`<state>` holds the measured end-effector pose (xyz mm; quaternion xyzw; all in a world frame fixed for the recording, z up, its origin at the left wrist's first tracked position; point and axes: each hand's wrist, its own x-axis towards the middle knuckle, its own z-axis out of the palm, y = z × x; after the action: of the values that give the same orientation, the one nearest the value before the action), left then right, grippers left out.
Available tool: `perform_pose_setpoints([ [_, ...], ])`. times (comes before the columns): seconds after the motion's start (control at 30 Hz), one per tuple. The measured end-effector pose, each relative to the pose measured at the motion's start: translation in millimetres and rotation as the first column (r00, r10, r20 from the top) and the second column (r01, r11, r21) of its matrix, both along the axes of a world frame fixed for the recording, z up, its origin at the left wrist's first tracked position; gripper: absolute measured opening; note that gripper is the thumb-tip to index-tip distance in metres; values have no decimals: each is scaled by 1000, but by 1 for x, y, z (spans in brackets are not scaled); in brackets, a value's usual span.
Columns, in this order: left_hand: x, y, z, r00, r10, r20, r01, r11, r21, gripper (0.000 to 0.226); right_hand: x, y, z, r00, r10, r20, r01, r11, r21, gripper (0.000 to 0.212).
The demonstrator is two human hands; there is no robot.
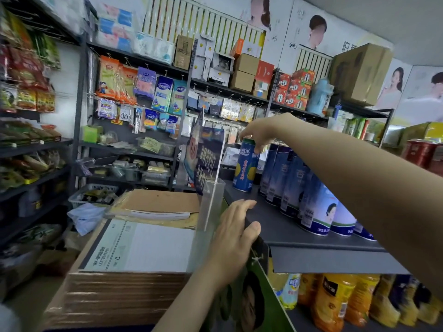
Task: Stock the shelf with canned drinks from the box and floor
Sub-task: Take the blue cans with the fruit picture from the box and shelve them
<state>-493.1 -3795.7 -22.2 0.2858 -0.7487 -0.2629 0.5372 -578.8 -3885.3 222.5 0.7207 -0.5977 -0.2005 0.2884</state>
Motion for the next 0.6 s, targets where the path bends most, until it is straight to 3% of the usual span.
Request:
perform_pose_setpoints([
  [0.27,1,1,3,1000,5,24,-5,1000,8,70,5,0,-3,999,-22,-36,22,1000,2,65],
  [0.43,3,-1,3,1000,5,24,-5,1000,18,69,3,8,-6,994,-88,68,87,996,17,84],
  [0.5,3,2,4,1000,-6,26,5,1000,18,69,5,19,-4,994,-43,105,44,999,-5,86],
  [0.6,4,3,8,999,-31,38,28,997,68,70,18,46,-3,986,122,117,-111,989,-97,71],
])
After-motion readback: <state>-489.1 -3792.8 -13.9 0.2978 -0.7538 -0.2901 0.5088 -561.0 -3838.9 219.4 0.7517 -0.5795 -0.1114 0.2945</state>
